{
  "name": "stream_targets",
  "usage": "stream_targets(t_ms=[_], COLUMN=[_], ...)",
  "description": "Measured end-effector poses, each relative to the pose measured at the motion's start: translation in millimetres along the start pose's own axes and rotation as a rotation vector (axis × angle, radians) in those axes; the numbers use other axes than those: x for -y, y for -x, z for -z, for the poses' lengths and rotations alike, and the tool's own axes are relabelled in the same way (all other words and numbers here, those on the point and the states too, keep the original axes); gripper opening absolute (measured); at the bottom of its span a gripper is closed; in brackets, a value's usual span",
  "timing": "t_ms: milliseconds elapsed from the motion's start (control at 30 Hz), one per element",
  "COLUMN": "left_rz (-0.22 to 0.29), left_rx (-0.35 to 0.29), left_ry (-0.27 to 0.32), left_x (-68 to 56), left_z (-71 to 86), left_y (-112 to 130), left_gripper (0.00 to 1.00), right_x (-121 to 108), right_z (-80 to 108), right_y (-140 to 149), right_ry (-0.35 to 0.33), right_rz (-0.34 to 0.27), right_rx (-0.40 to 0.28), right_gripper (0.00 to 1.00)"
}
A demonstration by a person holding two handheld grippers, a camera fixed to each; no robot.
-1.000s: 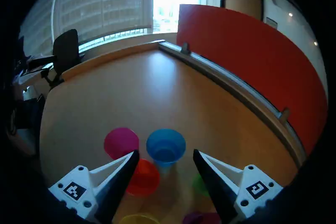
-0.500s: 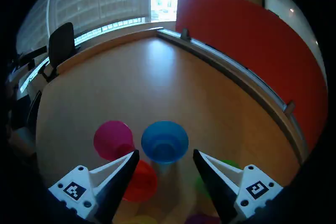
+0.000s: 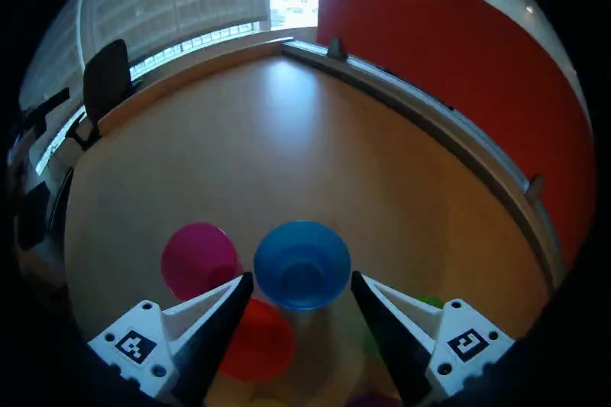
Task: Pour water
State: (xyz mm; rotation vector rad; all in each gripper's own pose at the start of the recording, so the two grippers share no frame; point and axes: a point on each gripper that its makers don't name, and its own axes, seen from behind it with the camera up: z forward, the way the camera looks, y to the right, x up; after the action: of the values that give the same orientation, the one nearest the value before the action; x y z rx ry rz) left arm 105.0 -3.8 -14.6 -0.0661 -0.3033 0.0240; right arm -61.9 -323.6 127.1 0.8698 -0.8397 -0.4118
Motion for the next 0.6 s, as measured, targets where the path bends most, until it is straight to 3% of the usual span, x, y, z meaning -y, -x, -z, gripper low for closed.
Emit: stream_targets(t_ms=[600], left_rz=[0.009], left_rx=[0.001], left_ry=[-0.002], left_x=[0.6], left_z=[-0.9], left_y=[0.4], left_gripper=[0.92], right_x=[-0.4], right_z=[-3.5], right_y=[-0.1], right_ry=[-0.012], right_rz=[-0.022], right_rx=[0.051], right_gripper=[1.0])
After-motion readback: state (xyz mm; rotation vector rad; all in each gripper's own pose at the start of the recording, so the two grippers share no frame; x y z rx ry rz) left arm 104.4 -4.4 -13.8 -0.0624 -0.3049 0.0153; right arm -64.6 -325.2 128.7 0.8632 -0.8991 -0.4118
